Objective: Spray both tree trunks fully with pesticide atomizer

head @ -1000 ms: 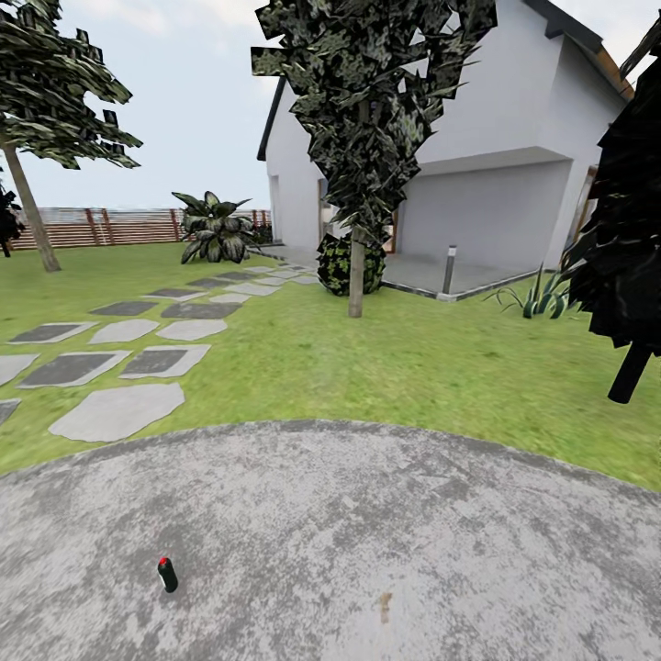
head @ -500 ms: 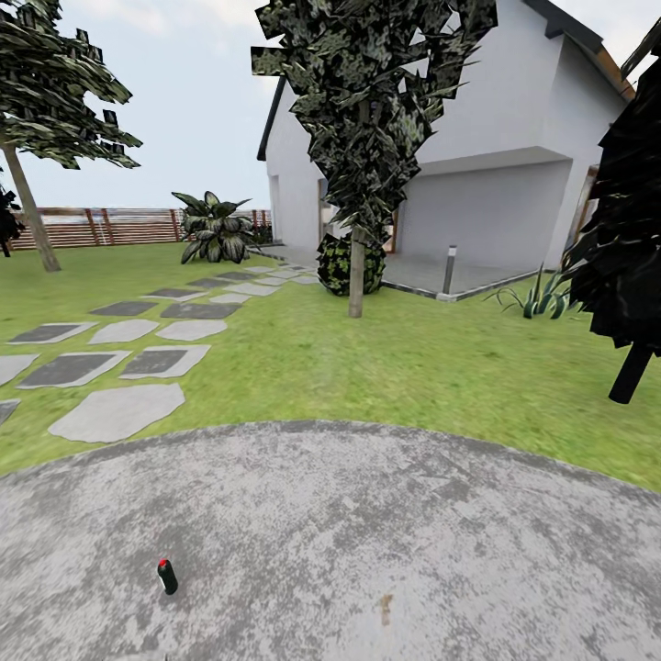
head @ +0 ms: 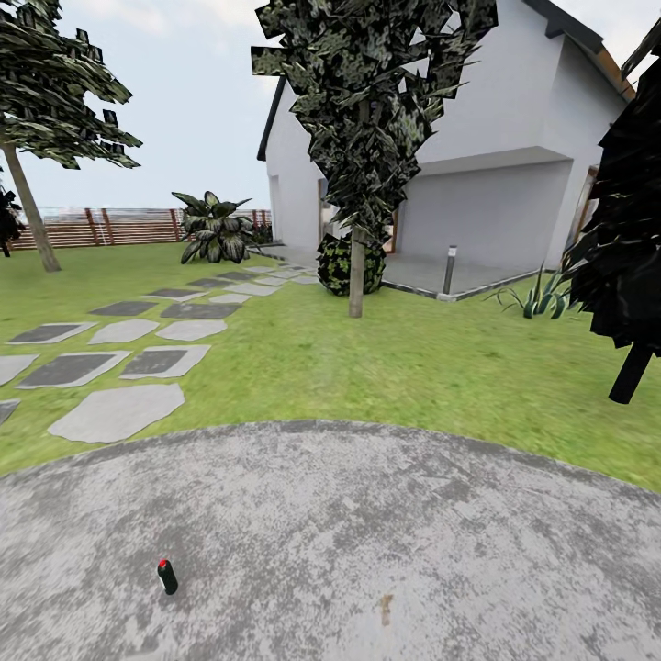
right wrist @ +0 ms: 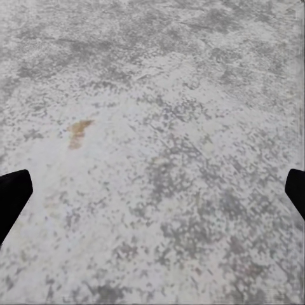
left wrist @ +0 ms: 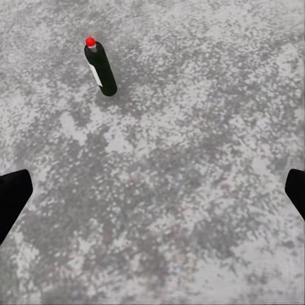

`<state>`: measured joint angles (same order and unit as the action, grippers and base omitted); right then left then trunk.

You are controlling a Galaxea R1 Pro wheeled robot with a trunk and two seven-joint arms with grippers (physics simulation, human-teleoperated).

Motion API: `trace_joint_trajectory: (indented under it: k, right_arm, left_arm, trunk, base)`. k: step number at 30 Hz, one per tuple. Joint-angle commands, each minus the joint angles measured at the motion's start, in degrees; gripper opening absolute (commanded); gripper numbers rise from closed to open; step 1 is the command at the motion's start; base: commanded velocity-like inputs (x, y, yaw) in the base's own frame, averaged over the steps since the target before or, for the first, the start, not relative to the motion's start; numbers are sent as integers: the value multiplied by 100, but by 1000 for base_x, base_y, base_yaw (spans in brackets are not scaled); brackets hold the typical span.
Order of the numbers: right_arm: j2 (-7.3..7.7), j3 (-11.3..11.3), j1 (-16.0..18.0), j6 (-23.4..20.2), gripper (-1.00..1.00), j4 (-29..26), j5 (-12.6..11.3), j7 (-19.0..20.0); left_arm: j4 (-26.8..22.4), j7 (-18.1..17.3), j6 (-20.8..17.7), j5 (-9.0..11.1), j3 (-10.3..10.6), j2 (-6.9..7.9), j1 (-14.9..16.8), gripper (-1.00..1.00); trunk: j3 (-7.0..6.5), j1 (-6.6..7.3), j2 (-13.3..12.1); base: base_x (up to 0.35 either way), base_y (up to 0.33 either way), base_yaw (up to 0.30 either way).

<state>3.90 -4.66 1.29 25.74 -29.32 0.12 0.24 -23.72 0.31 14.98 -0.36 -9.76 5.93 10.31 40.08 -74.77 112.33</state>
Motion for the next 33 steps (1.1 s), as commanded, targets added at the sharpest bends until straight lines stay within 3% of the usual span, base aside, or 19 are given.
trace_joint_trajectory:
  k: [1, 33]
  right_arm:
    - [-2, -4, 3, 15, 100, -16, 7, 2]
    - [-3, -17, 3, 10, 100, -7, 5, -15]
  left_arm:
    - [29, 7, 21, -6, -12, 8, -4, 100]
    - [87, 40, 40, 8, -56, 13, -11, 100]
  trunk:
    - [5, 1, 2]
    - [5, 1, 2]
  base:
    - [96, 0, 0]
    - [326, -39, -15]
